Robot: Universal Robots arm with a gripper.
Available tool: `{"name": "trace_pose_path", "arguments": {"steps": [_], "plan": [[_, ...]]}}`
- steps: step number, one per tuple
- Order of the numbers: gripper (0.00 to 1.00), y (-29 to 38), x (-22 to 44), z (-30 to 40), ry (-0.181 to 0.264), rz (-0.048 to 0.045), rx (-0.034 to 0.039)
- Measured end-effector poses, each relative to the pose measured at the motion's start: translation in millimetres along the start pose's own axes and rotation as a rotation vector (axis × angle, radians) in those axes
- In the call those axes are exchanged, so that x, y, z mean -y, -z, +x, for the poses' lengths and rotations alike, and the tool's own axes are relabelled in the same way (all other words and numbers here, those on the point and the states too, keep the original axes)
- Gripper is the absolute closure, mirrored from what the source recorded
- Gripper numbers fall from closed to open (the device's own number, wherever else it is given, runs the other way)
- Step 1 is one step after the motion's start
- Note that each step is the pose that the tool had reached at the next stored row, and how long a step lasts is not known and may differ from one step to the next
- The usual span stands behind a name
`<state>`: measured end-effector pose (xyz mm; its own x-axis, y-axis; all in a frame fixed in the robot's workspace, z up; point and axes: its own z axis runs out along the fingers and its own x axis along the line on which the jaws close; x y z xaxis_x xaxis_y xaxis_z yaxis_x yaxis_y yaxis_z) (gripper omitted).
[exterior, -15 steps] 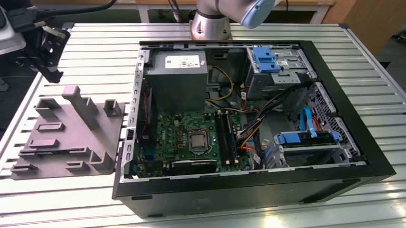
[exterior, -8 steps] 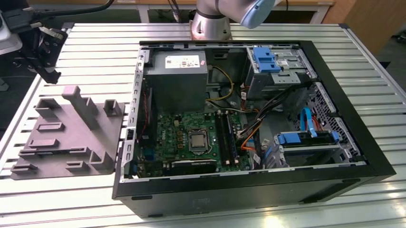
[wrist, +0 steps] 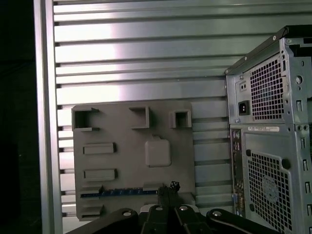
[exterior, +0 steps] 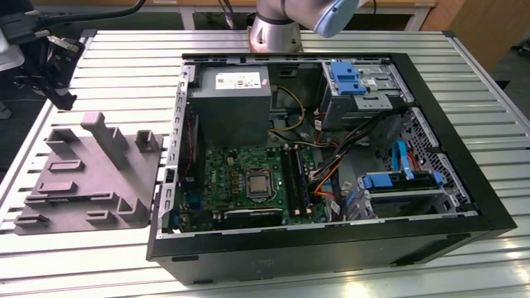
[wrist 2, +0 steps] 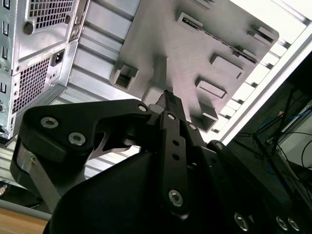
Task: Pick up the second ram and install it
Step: 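Reach for the second ram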
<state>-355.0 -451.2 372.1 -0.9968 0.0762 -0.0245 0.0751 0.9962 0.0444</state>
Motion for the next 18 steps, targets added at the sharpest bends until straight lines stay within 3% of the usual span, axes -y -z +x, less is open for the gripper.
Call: {"name": "trace_pose_path", "arguments": {"steps": [18], "plan": [[0.89,-2.1,1.6,11.1,0.0,0.0,-0.0001]]}}
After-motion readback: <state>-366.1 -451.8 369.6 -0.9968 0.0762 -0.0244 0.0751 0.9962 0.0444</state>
